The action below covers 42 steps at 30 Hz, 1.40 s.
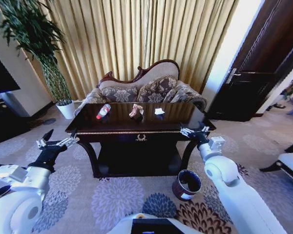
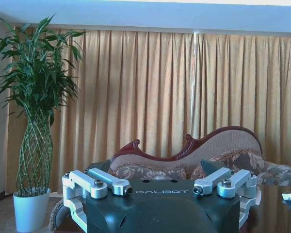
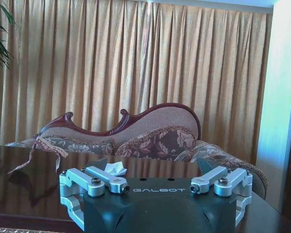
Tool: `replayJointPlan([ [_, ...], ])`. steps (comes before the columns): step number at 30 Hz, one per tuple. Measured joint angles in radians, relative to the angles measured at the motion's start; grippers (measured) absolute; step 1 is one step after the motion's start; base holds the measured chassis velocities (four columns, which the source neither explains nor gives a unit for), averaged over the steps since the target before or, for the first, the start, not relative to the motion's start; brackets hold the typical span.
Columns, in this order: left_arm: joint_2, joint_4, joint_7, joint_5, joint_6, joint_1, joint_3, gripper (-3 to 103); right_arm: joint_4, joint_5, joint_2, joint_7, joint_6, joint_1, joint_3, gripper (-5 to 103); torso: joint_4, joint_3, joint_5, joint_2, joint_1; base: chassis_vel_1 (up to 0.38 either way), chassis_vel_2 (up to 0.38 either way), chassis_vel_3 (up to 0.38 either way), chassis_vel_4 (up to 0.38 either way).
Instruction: Move to the front of the table and place the trash on the table into the trash bin.
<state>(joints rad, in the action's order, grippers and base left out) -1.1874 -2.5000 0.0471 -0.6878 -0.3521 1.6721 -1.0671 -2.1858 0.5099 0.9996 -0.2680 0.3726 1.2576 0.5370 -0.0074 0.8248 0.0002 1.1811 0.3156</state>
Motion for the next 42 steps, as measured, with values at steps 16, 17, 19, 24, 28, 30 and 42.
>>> replayJointPlan([
  [16,-0.002,0.0,-0.013,0.001,0.004,0.004,-0.002,100,-0.001,-0.004,0.007,0.011,0.007,0.006,-0.001,100,0.0,0.0,-0.0001,0.0,0.0,-0.112,0.106,0.106,-0.097],
  [17,-0.001,0.0,-0.013,0.001,0.004,0.003,-0.002,100,-0.001,-0.007,0.007,0.011,0.008,0.006,-0.001,100,0.0,0.0,-0.0001,0.0,0.0,-0.218,0.178,0.189,-0.161],
  [19,-0.001,0.0,-0.013,0.001,0.004,0.003,-0.001,100,-0.001,-0.009,0.008,0.012,0.009,0.007,-0.001,100,0.0,0.0,-0.0001,0.0,0.0,-0.201,0.178,0.176,-0.167],
  [24,-0.002,0.0,-0.013,0.001,0.004,0.003,0.0,100,-0.001,-0.012,0.009,0.012,0.009,0.009,-0.002,100,-0.0001,0.0,-0.0002,0.0,0.0,-0.14,0.137,0.142,-0.158],
  [28,-0.004,0.0,-0.013,0.001,0.004,0.003,0.0,100,-0.003,-0.012,0.009,0.011,0.012,0.01,-0.002,100,0.0,0.0,-0.0003,0.0,0.0,-0.103,0.128,0.081,-0.122],
  [30,-0.006,0.0,-0.013,0.001,0.004,0.004,0.0,100,-0.015,0.001,0.007,0.007,0.037,0.009,-0.004,100,0.0001,0.0,-0.0002,0.0,0.0,-0.049,0.064,0.069,-0.071],
  [42,-0.022,0.0,0.013,0.007,0.006,0.016,-0.005,100,0.037,0.195,-0.085,0.018,0.078,-0.102,-0.09,100,-0.0002,0.0,-0.0002,0.0,0.0,-0.003,0.003,0.006,-0.006],
])
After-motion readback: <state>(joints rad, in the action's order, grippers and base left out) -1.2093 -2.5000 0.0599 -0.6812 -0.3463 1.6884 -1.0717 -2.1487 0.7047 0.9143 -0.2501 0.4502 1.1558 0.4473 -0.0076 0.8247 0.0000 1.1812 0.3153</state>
